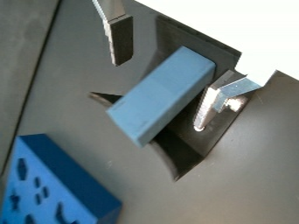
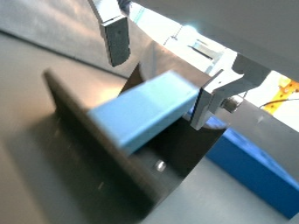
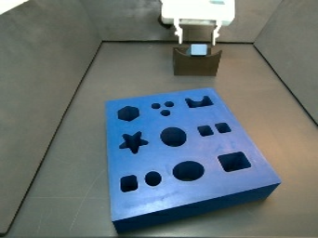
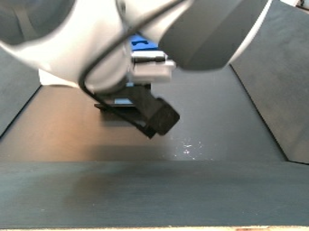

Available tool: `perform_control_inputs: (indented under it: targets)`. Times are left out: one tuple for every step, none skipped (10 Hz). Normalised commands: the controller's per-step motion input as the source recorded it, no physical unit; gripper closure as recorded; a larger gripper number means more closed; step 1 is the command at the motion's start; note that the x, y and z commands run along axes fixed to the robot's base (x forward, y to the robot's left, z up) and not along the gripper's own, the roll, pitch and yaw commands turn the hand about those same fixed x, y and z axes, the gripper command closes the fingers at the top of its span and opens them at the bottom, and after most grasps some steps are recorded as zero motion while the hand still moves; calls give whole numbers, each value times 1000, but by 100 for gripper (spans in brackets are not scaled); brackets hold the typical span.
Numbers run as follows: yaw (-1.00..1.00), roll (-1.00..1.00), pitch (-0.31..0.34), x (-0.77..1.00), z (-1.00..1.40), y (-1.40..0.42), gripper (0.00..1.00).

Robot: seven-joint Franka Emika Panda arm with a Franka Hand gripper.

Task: Pick up the rectangle object. Move up. Place the rectangle object on the fixture. Regrasp the rectangle object. Move to above the board. Insert the rectangle object.
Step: Regrasp the rectangle object.

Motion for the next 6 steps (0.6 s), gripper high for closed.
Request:
perform_control_inputs:
  targets:
    - [8, 85, 81, -34, 1000, -5, 0]
    - [-6, 86, 104, -46, 903, -2, 0]
    - [-11, 92, 110, -45, 791, 1, 0]
    - [-22, 99, 116, -36, 568, -2, 0]
    - [-31, 97, 111, -34, 398, -3, 0]
    - [-38, 85, 98, -35, 171, 0, 0]
